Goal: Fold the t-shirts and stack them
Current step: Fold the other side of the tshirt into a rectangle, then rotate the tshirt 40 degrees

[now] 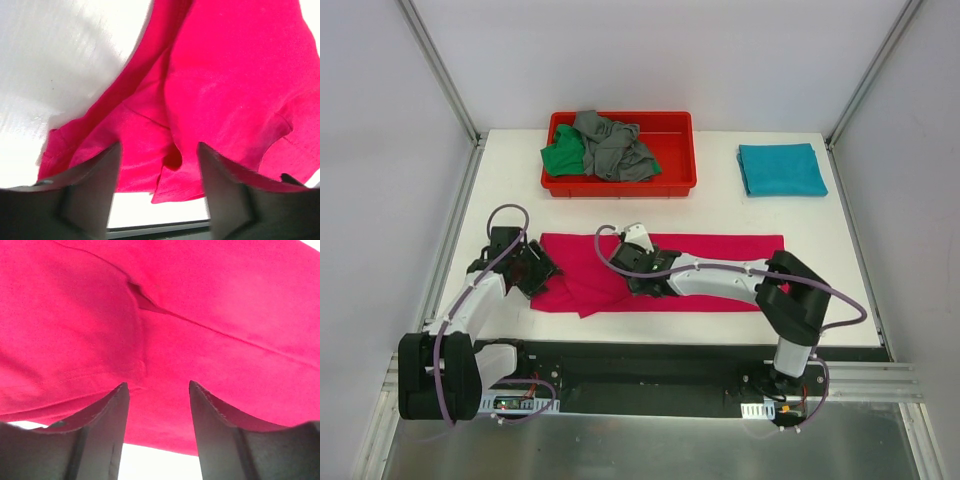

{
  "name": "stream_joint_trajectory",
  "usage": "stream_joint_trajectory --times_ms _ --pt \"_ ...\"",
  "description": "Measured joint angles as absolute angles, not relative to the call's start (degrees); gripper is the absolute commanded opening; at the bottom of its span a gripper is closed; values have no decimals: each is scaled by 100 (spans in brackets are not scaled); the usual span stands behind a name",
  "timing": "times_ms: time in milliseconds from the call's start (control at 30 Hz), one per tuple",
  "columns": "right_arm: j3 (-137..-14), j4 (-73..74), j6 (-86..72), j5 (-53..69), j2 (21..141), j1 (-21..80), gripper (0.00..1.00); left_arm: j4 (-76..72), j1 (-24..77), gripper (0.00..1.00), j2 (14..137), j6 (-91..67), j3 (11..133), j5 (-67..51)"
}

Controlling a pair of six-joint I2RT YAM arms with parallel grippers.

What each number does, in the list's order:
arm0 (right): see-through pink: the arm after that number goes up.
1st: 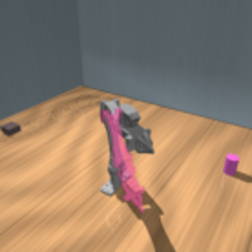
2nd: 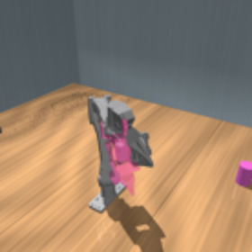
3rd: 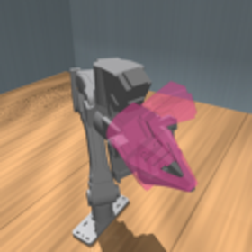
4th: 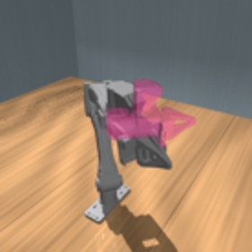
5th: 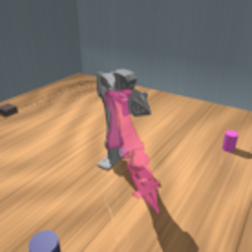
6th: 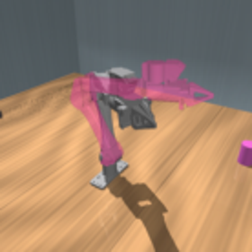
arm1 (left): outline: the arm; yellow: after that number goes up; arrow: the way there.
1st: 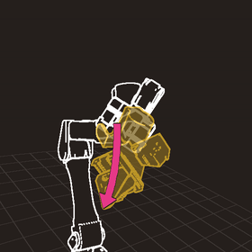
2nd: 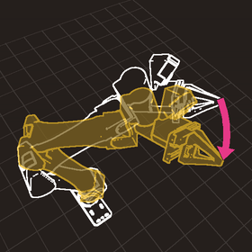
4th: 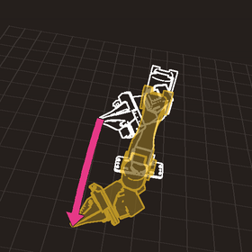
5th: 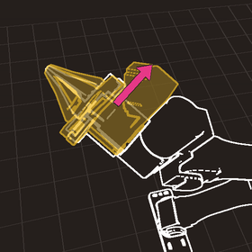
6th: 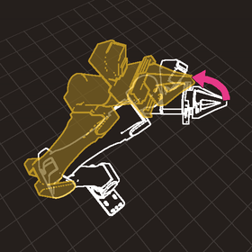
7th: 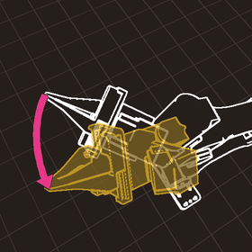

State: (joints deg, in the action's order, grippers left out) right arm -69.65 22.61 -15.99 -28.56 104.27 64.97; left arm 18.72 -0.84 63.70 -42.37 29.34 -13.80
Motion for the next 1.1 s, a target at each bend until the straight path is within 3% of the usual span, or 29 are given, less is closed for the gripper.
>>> stream_joint_trajectory --times_ms 67,167,233,533,633,767,933,1100 --pt "-6840 2449 -1706 -3028 10265 6497 74 1955 -84 99 6233 -4217 2971 -1326" --pt "-6726 2777 -1859 -3326 9992 6497 86 2110 -84 99 5859 -4222 3048 -1288" --pt "-6674 2936 -1955 -3527 9793 6497 99 2167 -84 99 5621 -4237 3122 -1284" --pt "-5688 3153 -2528 -4571 8447 6381 96 2038 -84 95 6042 -4222 3457 -1492" --pt "-5030 3175 -2609 -4657 7662 6007 96 1855 -84 77 6523 -4217 3459 -1619" --pt "-4029 2768 -2464 -4115 6381 5081 96 1614 -84 38 7159 -4187 3546 -1667" --pt "-3000 2012 -2307 -2967 5448 3883 96 1385 -84 1 7894 -4097 3900 -1706" --pt "-2676 1761 -2290 -2071 5625 3341 96 1245 -84 0 8412 -3994 4211 -1588"
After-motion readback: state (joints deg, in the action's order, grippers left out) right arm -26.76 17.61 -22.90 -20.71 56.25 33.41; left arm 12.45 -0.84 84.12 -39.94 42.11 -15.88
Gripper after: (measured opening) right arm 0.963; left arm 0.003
